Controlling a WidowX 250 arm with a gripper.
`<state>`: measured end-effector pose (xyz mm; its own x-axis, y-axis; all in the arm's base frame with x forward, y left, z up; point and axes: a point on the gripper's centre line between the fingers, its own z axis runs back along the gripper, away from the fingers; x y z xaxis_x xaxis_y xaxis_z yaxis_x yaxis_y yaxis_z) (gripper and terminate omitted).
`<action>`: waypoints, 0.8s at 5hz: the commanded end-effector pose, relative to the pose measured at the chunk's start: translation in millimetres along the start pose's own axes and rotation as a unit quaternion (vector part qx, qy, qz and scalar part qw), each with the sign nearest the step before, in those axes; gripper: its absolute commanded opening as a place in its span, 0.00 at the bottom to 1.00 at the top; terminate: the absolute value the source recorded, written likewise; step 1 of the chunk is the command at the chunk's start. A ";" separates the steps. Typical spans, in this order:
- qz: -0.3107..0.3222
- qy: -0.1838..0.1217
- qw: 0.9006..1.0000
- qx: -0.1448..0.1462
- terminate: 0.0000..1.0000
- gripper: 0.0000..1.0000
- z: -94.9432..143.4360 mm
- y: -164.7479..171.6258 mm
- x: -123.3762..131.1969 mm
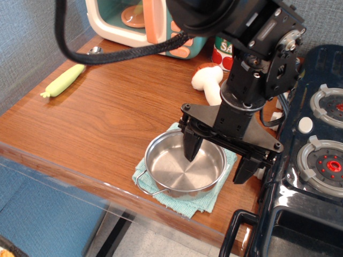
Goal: Move the spoon to the upper left of the pot
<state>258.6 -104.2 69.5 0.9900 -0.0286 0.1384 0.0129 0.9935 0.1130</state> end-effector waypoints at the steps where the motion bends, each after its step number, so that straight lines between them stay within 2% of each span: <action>1: 0.000 0.000 1.000 0.000 0.00 1.00 0.0 0.0 0.0; 2: 0.048 -0.015 0.999 0.007 0.00 1.00 17.1 42.0 -2.1; 3: 0.112 -0.025 0.993 0.023 0.00 1.00 27.6 92.5 -6.7; 4: 0.139 -0.031 0.989 0.043 0.00 1.00 25.7 141.7 -6.7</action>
<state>251.8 37.9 98.9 0.9506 0.2358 0.2021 -0.2673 0.9525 0.1459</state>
